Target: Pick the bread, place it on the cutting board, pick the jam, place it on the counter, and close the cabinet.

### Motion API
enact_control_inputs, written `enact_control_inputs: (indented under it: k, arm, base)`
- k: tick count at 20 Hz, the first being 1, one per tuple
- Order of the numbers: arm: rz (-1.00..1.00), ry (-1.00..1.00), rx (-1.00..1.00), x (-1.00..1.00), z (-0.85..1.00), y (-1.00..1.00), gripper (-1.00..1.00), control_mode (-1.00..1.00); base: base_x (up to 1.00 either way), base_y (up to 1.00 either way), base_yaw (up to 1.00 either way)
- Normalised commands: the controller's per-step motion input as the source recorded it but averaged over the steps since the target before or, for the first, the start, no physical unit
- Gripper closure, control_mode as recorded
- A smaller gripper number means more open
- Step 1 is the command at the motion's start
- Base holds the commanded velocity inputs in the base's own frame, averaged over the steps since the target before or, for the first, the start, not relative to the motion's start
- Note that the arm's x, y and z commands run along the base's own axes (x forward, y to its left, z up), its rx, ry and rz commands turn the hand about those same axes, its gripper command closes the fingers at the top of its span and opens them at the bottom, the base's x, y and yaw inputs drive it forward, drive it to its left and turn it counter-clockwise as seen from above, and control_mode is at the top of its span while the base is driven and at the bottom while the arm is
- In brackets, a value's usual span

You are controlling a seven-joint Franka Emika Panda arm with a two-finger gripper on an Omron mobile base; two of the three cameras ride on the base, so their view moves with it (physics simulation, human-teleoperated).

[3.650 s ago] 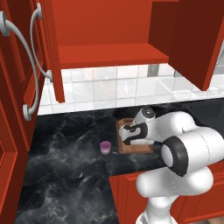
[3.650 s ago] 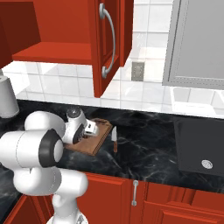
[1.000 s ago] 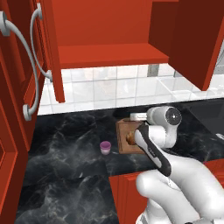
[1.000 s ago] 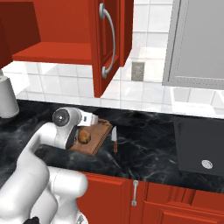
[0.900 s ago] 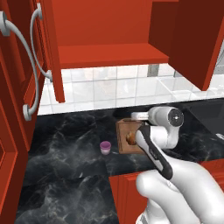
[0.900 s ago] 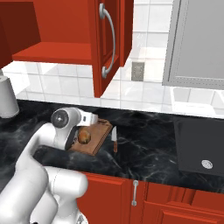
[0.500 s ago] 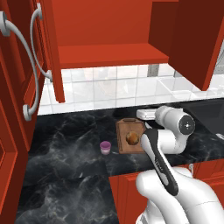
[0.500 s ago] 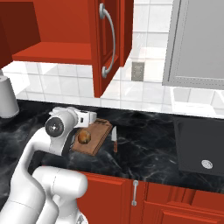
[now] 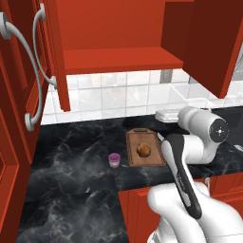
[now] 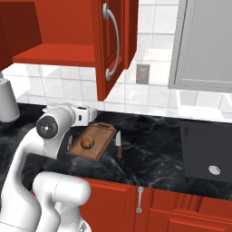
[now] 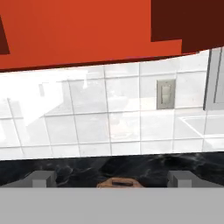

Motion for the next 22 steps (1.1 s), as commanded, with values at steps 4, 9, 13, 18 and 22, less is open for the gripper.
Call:
enact_control_inputs:
  k: [4,9,13,18,22]
  arm:
    - [0.0,-0.09,0.0,-0.46,0.38,-0.02,-1.0,-1.0]
    - [0.0,-0.1,0.0,-0.47,0.27,-0.05,-1.0,-1.0]
    - [0.0,-0.13,0.0,-0.41,0.11,-0.24,-1.0,-1.0]
    - [0.0,-0.15,0.0,-0.36,0.01,-0.33,-1.0,-1.0]
    - [0.01,-0.13,0.0,-0.35,0.0,-0.29,-1.0,-1.0]
  base:
    - [0.0,0.0,0.0]
    - [0.0,0.0,0.0]
    - [0.0,0.0,0.0]
    - [0.0,0.0,0.0]
    - [0.0,0.0,0.0]
